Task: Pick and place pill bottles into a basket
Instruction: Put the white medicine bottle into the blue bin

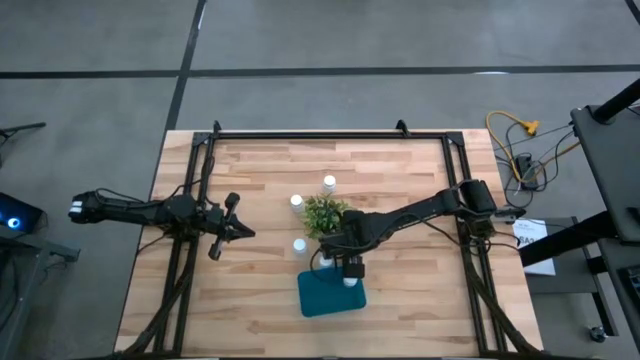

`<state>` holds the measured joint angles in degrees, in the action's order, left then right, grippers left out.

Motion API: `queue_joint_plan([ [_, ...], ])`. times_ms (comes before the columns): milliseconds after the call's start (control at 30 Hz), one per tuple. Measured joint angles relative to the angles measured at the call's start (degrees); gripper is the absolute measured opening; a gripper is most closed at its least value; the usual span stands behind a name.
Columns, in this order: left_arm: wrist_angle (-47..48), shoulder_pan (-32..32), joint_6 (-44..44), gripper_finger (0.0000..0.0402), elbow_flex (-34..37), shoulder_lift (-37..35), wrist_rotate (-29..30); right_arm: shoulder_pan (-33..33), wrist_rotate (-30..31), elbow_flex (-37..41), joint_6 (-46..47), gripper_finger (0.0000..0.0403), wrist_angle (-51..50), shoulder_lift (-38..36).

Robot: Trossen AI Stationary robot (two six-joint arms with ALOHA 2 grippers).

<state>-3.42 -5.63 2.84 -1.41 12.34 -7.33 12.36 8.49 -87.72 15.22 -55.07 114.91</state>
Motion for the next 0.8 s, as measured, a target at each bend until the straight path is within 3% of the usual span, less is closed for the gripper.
queue_joint_plan([
  [367,0.0,0.0,0.0,0.0001,0.0,0.0,0.0,0.0,-1.2,0.0,-0.7,0.0147,0.2,-0.1],
  [800,0.0,0.0,0.0,0.0001,0.0,0.0,0.0,0.0,-1.7,0.1,-1.5,0.0147,-0.7,-3.0],
])
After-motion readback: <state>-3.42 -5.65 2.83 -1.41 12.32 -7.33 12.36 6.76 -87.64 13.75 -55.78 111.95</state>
